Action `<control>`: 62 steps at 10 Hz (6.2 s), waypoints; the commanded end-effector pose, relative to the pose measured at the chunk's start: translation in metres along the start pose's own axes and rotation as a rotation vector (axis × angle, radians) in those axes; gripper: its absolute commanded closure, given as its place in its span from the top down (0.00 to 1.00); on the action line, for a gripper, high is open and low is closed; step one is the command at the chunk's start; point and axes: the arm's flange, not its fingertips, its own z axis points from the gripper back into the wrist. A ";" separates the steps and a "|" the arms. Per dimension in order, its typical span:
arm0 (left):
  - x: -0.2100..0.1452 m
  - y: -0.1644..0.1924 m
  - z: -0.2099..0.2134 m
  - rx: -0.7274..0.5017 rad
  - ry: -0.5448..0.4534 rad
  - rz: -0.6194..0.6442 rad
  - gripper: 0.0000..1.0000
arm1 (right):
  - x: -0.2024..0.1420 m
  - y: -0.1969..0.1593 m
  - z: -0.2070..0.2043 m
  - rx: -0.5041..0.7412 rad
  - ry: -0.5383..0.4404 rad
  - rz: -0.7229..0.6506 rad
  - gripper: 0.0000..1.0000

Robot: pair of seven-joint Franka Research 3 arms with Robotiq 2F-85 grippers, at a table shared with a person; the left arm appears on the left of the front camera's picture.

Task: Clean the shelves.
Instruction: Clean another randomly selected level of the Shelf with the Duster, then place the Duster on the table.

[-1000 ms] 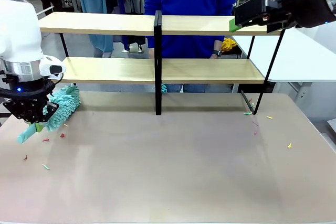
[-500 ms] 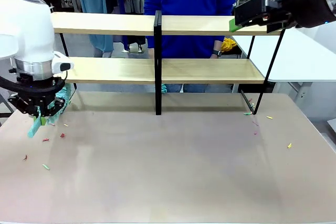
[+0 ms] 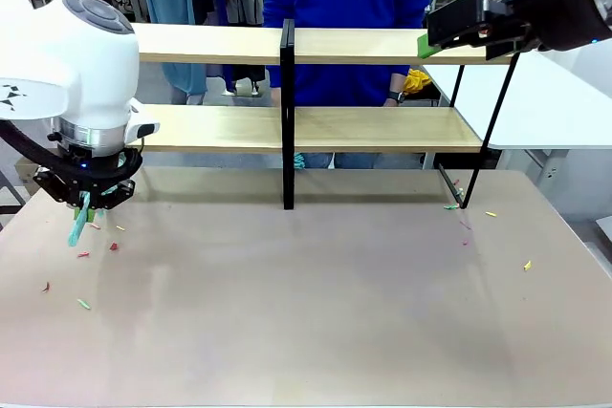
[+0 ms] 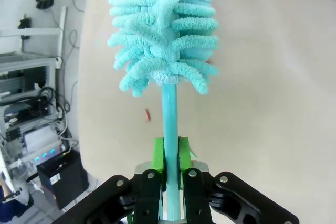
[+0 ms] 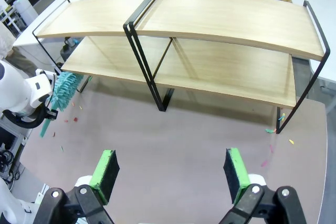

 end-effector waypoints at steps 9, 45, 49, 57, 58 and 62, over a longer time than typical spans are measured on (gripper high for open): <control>-0.016 0.080 0.019 -0.414 0.049 -0.483 0.12 | 0.001 0.000 0.000 -0.001 -0.003 -0.002 1.00; -0.091 0.406 0.072 -1.346 -0.461 -1.363 0.12 | -0.065 -0.062 0.010 0.269 0.243 -0.337 1.00; -0.096 0.337 0.046 -1.351 -0.020 -1.690 0.12 | -0.116 -0.107 -0.018 0.387 0.528 -0.722 1.00; -0.084 0.160 -0.013 -0.829 -0.316 -1.097 0.12 | -0.060 -0.186 -0.067 0.576 0.681 -0.840 1.00; -0.080 0.149 -0.019 -0.783 -0.302 -1.142 0.12 | -0.060 -0.186 -0.067 0.576 0.681 -0.840 1.00; -0.075 0.138 -0.029 -0.739 -0.250 -1.250 0.12 | -0.060 -0.186 -0.067 0.576 0.681 -0.840 1.00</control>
